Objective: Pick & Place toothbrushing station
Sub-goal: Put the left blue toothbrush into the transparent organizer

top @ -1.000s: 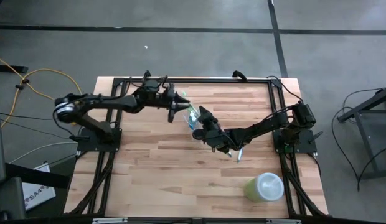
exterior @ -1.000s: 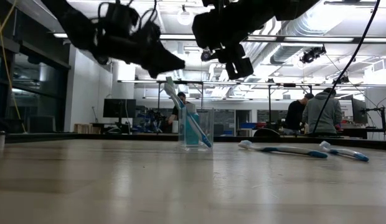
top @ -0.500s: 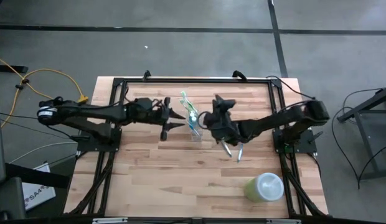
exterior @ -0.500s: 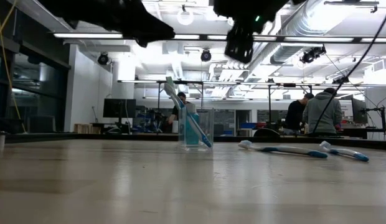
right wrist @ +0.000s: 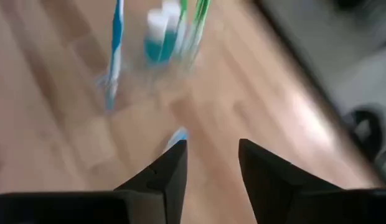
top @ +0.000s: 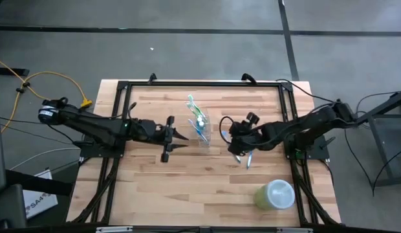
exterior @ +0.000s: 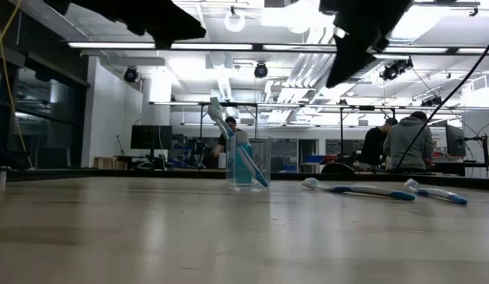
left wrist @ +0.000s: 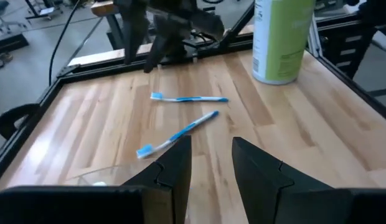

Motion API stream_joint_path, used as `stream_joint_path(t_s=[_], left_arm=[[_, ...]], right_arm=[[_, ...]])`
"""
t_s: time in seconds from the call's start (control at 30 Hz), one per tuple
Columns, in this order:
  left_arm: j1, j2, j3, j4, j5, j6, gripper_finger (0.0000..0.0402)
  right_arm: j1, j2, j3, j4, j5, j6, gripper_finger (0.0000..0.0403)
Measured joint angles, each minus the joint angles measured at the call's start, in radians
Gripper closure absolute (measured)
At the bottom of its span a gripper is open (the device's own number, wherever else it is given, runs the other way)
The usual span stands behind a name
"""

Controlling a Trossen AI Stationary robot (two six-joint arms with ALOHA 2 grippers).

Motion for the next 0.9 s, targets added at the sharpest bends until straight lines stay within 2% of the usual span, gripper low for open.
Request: stream_joint_path(t_s=[0.17,0.4,0.63,0.9], left_arm=[[-0.101,0.0,0.0,-0.008,-0.097,-0.043,0.0291],[-0.218,0.001,0.0,-0.072,-0.233,-0.119,0.0291],[-0.291,0.002,0.0,-0.219,-0.389,-0.243,0.0291],[-0.334,0.004,0.0,-0.248,-0.41,-0.281,0.0291]], right_arm=[[-0.007,0.027,0.0,0.005,-0.148,0.078,0.0279],[-0.023,0.063,0.003,0.062,-0.181,0.137,0.0277],[-0.091,0.155,0.002,0.098,-0.318,0.142,0.0262],[-0.151,0.241,0.001,0.083,-0.373,0.136,0.0243]])
